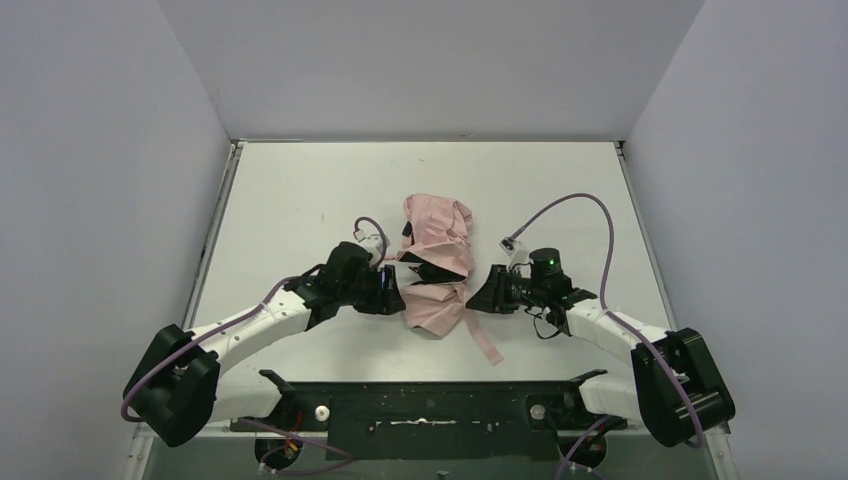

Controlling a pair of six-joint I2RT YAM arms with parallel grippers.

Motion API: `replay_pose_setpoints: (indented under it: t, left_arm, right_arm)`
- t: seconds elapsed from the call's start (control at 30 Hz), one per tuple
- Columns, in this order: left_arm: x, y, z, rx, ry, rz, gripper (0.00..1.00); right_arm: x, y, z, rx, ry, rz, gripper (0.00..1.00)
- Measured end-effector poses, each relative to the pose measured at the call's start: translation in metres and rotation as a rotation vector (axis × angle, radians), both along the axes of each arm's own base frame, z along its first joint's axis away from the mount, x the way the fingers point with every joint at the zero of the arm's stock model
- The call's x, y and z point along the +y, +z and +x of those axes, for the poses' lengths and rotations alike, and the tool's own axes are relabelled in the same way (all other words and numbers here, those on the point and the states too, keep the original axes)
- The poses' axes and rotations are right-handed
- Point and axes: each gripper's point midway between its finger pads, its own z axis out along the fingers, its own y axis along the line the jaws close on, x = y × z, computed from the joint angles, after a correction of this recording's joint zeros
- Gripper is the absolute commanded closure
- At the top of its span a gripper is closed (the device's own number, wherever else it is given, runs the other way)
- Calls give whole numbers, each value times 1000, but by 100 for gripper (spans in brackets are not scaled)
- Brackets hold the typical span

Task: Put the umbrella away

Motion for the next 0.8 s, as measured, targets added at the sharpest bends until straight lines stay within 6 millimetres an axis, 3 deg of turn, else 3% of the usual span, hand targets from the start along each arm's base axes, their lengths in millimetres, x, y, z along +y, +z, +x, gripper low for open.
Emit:
replay_pose_setpoints:
  t: [0.17,0.23,0.4,0.53,0.8]
  left_arm:
    - [0,0,0,-1,1,-2,50]
    - [0,-1,0,1,2,-3,50]
    - [0,-1,0,5,2,-4,50]
    - [-1,-1,-1,6,1,-4,50]
    - [1,-4,-3,14,2,1,50]
  right_arm:
    - [4,0,-3,3,21,10,67]
    - [5,-2,-3,8,24,11,59]
    - [8,-6,-2,11,28,8,53]
    - [2,-11,-1,2,8,-41,41]
    - [-10,9,11,-96,5,-131,30]
